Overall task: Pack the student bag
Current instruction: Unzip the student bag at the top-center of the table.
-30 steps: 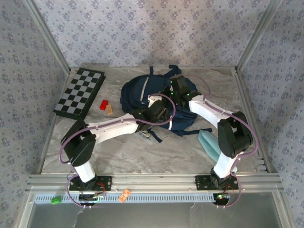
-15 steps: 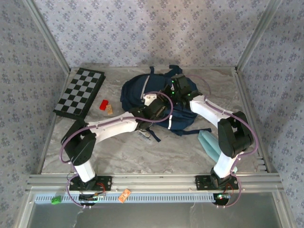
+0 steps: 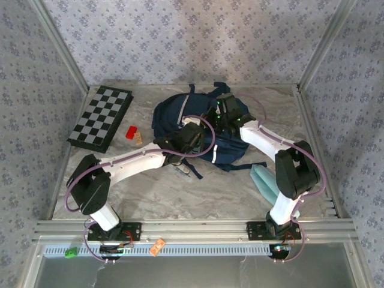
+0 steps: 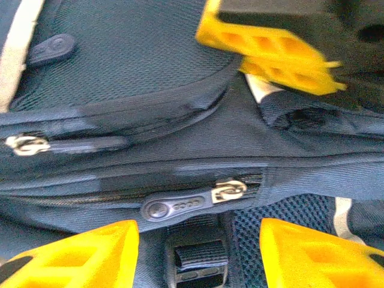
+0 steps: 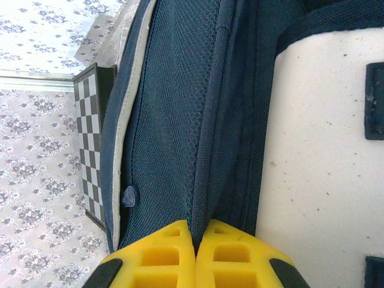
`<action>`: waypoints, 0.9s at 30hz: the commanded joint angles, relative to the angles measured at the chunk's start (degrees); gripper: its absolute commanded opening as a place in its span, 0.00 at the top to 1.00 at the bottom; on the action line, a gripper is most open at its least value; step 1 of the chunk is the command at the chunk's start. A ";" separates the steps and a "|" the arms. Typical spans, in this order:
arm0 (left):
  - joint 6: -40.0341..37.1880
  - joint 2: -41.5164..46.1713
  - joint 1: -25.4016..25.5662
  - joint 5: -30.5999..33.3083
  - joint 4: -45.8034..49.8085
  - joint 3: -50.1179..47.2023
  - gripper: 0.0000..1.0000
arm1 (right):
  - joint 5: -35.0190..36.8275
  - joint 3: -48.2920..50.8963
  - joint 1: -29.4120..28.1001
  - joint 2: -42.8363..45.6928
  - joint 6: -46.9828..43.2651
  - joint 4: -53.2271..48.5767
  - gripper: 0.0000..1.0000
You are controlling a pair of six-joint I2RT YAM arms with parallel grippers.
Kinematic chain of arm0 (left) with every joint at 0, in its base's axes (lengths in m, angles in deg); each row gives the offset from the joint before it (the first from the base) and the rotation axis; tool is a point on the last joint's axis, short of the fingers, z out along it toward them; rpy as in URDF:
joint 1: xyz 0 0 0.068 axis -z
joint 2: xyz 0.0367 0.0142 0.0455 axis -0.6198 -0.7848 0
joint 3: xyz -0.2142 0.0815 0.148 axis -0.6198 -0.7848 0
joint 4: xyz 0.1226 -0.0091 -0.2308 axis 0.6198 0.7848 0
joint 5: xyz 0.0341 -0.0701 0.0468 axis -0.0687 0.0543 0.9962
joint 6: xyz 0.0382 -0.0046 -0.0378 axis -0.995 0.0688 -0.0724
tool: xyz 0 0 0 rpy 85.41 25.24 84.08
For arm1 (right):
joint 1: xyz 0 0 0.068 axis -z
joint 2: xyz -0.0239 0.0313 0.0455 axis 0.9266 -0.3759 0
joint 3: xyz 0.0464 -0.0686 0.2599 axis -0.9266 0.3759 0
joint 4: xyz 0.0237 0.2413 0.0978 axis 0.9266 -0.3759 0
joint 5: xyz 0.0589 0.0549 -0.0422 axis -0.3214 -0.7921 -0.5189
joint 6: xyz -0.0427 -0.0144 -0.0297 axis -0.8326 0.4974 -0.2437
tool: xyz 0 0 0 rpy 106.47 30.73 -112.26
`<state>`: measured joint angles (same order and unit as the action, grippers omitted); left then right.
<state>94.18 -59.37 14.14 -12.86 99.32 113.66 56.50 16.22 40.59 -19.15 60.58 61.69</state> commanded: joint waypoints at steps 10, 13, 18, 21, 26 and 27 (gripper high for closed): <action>-6.35 4.89 -3.51 -8.17 0.60 -0.78 0.36 | -3.06 -2.64 0.12 2.86 1.09 7.75 1.00; -3.92 6.58 -6.36 -14.65 -1.24 -2.36 0.36 | -3.29 -2.81 -0.02 2.59 1.18 7.80 1.00; -0.80 7.51 -9.70 -21.33 -4.32 -4.59 0.35 | -3.11 -2.80 -0.09 2.65 1.03 7.46 1.00; -0.20 6.81 -11.02 -23.66 -5.89 -5.31 0.35 | -3.11 -2.92 -0.18 2.67 0.87 7.50 1.00; 0.27 6.52 -11.93 -28.47 -9.71 -6.73 0.35 | -2.98 -3.31 -0.18 2.87 0.59 6.51 1.00; 0.29 6.43 -11.94 -28.92 -10.06 -6.73 0.34 | -2.85 -3.33 -0.21 2.96 0.46 6.43 1.00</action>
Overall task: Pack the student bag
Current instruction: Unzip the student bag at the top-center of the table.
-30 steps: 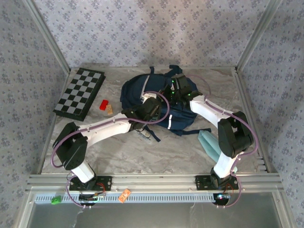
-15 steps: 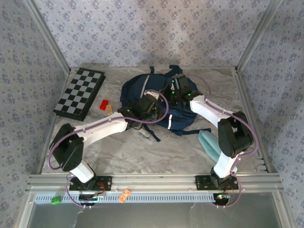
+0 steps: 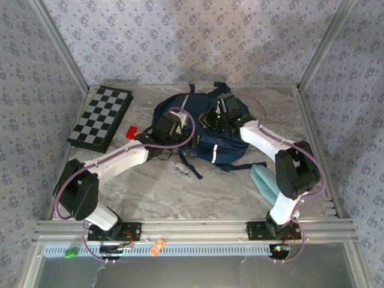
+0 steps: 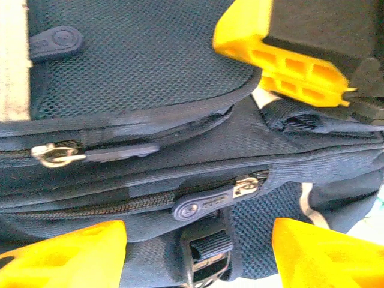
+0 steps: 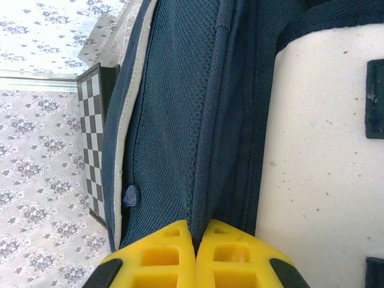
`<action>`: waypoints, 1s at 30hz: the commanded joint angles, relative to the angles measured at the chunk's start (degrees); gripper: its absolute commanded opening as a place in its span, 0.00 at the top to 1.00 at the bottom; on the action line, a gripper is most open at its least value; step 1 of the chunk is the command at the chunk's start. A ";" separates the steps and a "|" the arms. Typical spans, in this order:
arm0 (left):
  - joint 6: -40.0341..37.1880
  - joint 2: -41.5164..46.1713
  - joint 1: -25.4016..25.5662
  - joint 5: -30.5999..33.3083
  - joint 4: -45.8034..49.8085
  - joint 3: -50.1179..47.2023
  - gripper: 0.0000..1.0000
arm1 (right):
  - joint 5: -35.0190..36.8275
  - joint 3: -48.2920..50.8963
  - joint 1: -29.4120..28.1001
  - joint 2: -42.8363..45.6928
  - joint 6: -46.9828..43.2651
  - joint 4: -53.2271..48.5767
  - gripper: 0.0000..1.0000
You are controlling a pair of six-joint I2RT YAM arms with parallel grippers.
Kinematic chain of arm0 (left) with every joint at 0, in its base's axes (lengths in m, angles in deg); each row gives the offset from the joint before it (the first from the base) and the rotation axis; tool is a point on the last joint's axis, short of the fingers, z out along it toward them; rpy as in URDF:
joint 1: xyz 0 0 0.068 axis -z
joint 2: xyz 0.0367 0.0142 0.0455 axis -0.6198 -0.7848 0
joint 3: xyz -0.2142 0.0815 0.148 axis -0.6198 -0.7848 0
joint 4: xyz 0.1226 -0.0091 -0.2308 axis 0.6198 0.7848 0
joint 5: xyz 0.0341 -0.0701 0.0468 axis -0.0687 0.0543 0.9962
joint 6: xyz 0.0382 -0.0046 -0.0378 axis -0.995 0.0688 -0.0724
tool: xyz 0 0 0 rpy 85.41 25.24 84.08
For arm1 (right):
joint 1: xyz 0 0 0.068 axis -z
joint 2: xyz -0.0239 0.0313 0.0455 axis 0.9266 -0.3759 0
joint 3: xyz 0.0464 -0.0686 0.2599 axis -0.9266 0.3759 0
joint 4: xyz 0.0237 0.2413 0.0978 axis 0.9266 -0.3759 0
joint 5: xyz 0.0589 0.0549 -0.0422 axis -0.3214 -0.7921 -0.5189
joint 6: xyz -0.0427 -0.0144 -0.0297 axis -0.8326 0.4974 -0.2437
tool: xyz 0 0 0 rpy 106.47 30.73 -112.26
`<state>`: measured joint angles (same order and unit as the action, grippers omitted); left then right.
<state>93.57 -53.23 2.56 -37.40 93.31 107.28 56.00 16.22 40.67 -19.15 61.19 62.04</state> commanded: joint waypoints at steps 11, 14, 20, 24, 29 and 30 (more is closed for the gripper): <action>1.64 -3.21 0.21 -5.85 -6.49 0.92 0.32 | -2.52 -4.02 -0.32 2.31 -0.12 5.69 1.00; 1.29 -2.53 1.17 -6.51 -6.01 0.68 0.34 | -2.39 -3.76 -0.20 2.38 -0.20 5.85 1.00; 0.59 -0.21 3.73 -4.52 -7.04 -1.36 0.40 | -2.43 -3.69 0.00 1.94 -0.21 6.00 1.00; 1.05 -0.47 3.79 -1.14 -4.85 -1.27 0.44 | -2.76 -3.67 0.00 1.53 -0.04 6.33 1.00; 0.21 -3.08 3.83 1.59 -1.28 1.56 0.47 | -2.83 -3.60 -0.07 1.34 -0.03 6.52 1.00; 0.06 -3.45 3.91 1.91 -0.19 2.43 0.48 | -2.87 -3.60 -0.09 1.33 -0.04 6.55 1.00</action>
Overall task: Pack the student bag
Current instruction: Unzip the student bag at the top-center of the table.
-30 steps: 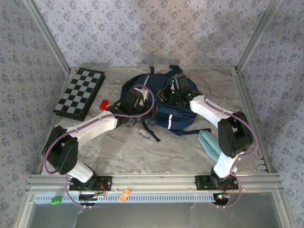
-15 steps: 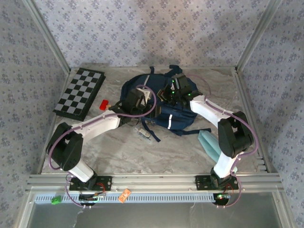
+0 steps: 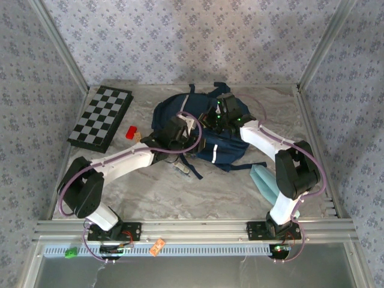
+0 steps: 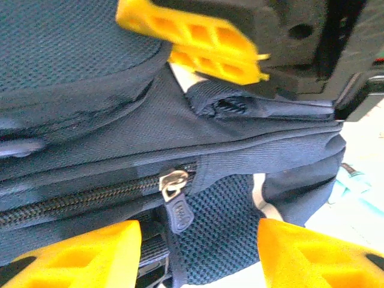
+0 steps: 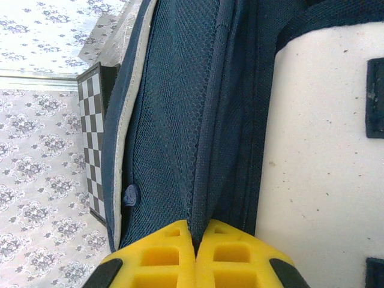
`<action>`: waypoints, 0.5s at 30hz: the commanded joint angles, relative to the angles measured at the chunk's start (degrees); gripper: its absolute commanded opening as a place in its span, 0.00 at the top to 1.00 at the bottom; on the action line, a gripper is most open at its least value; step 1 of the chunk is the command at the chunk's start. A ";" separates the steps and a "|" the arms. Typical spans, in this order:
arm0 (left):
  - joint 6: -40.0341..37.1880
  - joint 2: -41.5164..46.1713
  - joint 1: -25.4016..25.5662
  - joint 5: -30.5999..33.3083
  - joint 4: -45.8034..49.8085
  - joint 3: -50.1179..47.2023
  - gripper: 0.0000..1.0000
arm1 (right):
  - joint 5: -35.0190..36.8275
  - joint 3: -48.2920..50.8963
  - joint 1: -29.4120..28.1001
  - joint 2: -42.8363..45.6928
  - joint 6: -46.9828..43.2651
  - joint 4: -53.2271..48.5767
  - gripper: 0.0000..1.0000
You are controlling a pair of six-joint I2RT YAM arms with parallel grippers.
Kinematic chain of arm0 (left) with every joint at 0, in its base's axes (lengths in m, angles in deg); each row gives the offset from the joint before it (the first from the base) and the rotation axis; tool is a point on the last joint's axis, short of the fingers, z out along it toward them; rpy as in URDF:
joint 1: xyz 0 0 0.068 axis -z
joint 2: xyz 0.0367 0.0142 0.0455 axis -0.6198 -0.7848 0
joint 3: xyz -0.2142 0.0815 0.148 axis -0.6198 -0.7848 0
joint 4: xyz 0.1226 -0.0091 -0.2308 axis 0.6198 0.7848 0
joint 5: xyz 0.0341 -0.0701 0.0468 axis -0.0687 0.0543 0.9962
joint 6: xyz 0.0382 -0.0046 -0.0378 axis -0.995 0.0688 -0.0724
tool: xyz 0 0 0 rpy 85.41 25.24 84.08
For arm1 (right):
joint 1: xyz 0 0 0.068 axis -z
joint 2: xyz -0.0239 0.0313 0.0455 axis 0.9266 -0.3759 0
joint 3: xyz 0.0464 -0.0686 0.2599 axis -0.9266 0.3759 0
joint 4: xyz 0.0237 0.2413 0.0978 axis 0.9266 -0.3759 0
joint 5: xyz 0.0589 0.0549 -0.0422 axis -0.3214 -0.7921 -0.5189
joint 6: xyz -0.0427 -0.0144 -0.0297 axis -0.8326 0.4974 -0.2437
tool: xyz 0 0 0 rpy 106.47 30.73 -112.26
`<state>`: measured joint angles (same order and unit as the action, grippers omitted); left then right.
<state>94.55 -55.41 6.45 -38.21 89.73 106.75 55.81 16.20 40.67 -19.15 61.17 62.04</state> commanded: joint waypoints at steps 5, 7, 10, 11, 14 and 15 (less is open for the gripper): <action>-0.15 -2.05 0.99 0.12 1.82 3.06 0.51 | -2.68 -3.46 0.07 1.35 0.07 6.51 1.00; 0.04 -2.84 1.30 1.06 1.90 3.36 0.52 | -2.54 -3.47 0.01 1.33 0.07 6.62 1.00; 0.61 -4.06 1.34 0.22 1.37 4.27 0.54 | -2.88 -3.58 -0.02 0.93 0.31 6.98 1.00; 0.66 -4.45 1.54 -0.31 1.02 4.62 0.54 | -2.98 -3.67 -0.03 0.79 0.47 7.07 1.00; 0.85 -5.63 1.83 1.64 0.77 5.70 0.56 | -2.92 -3.42 -0.14 0.81 0.51 7.33 1.00; 1.13 -6.03 1.72 2.75 1.21 6.15 0.57 | -2.85 -3.39 -0.13 0.91 0.51 7.31 1.00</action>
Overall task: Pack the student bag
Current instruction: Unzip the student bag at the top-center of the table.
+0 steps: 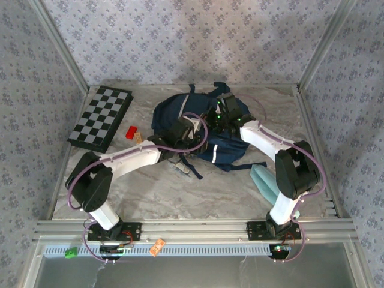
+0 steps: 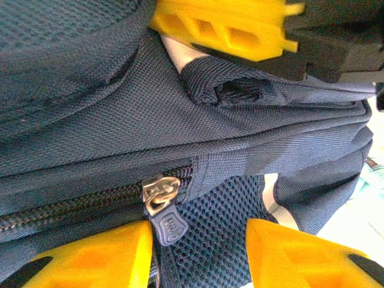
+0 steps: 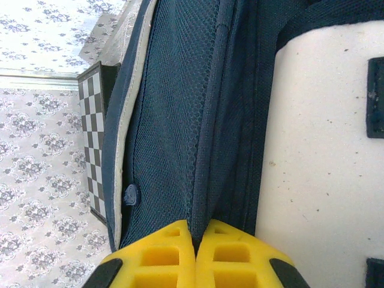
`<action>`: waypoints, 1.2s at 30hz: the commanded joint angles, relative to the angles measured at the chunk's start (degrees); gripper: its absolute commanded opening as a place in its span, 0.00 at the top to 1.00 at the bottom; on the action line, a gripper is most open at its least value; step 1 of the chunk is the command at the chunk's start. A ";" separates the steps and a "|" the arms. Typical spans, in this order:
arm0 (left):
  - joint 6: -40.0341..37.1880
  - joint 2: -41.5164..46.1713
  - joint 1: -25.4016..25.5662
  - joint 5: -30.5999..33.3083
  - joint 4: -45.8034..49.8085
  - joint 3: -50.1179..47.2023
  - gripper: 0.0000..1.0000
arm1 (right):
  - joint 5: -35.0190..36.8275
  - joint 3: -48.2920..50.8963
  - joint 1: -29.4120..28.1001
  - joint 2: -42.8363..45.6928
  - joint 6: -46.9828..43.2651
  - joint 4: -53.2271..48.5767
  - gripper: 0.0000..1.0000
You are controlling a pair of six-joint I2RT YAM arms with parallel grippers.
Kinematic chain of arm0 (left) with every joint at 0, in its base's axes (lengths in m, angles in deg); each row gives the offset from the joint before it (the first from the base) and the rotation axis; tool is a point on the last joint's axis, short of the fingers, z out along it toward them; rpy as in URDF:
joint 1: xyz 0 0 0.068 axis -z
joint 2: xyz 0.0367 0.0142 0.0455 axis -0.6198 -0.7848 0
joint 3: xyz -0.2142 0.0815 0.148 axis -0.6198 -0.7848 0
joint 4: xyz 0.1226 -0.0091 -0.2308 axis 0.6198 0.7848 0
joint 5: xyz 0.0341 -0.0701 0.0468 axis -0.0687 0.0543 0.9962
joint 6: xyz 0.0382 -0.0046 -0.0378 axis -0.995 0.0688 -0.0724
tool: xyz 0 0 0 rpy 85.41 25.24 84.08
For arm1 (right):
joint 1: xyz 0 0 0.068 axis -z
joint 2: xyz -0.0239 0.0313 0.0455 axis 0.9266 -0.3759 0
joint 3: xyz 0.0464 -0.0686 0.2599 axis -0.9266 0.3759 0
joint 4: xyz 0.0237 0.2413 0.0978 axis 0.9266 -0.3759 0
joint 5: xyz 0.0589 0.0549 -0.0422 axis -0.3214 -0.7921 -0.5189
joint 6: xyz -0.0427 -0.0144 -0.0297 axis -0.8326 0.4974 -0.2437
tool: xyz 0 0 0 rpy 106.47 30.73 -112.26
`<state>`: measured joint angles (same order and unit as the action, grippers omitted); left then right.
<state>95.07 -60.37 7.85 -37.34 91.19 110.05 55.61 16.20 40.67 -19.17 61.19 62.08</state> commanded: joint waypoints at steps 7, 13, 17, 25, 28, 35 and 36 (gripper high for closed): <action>2.59 -2.26 0.05 3.82 -2.73 3.81 0.68 | -2.73 -2.79 -0.26 0.89 0.57 7.63 1.00; 2.86 -2.39 -0.37 4.63 -2.83 3.93 0.77 | -2.92 -2.35 -0.11 0.97 0.58 7.69 1.00; 2.95 -2.09 -0.41 4.38 -3.00 3.69 0.83 | -3.09 -2.32 -0.02 0.85 0.65 7.95 1.00; 4.68 -0.83 -0.68 8.87 4.96 4.75 0.98 | -3.09 -2.18 0.19 1.24 0.36 7.50 1.00; 4.94 1.41 -0.86 8.78 5.34 2.26 1.00 | -3.02 -2.00 0.43 1.63 0.04 7.09 1.00; 2.61 -0.05 -3.17 7.44 9.00 2.85 1.00 | -2.74 -2.21 0.17 1.57 0.05 7.40 1.00; 2.07 -0.21 -3.17 7.27 8.03 2.93 0.98 | -2.74 -2.27 0.06 1.55 0.14 7.41 1.00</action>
<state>98.79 -61.27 5.55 -30.76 97.38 112.67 54.65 16.20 40.83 -19.17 61.58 62.89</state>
